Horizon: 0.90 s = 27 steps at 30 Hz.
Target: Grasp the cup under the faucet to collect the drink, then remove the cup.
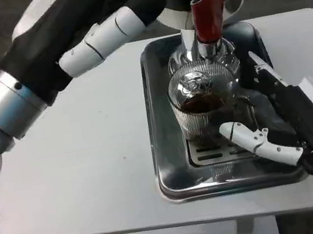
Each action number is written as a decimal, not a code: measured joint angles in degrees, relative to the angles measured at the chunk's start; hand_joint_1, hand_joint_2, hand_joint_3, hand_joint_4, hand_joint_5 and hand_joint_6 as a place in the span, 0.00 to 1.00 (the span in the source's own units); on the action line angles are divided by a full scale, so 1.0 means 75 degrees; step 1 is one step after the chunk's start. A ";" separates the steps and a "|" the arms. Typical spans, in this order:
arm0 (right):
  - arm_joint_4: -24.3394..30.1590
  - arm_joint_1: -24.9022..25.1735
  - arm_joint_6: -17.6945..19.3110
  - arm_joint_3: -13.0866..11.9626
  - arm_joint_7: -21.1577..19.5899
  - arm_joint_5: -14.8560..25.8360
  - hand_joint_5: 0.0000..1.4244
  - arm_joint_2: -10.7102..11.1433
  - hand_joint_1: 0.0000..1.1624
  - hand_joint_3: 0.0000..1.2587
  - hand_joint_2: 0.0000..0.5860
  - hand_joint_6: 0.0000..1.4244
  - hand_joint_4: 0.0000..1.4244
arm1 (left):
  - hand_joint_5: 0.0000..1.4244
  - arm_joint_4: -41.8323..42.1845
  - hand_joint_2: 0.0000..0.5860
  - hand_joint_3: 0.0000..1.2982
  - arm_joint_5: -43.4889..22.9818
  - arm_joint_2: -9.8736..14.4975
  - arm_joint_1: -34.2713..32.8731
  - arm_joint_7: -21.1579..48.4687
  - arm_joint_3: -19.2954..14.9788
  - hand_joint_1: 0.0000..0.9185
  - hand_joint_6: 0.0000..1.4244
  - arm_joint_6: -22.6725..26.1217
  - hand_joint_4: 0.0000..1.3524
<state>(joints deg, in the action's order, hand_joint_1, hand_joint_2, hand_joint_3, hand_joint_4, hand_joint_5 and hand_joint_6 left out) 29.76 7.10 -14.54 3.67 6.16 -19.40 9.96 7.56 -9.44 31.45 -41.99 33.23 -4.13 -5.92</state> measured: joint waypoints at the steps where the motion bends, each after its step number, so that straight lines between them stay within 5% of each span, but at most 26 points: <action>1: 0.0006 -0.0005 0.0000 -0.0002 0.0000 0.0017 0.09 0.0000 0.49 0.04 0.46 0.14 0.02 | 0.20 0.0149 0.18 0.17 -0.0067 0.0017 0.0137 0.0009 -0.0053 0.02 0.20 0.0039 0.14; 19: 0.0042 -0.0037 0.0001 -0.0022 -0.0001 0.0092 0.09 0.0006 0.48 0.04 0.48 0.14 0.02 | 0.23 0.1752 0.20 0.20 -0.0524 0.0337 0.1642 0.0054 -0.1160 0.03 0.22 0.0425 0.16; 27: 0.0188 -0.0047 0.0001 -0.0027 0.0000 0.0113 0.09 0.0002 0.48 0.04 0.48 0.14 0.02 | 0.23 0.2106 0.20 0.20 -0.0480 0.0425 0.2964 0.0048 -0.1641 0.03 0.22 0.0425 0.16</action>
<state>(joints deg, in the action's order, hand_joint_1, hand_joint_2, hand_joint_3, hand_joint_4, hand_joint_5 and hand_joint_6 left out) 31.17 6.75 -14.53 3.46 6.16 -18.55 9.97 23.36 -13.04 34.64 -19.76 33.59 -16.44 -2.74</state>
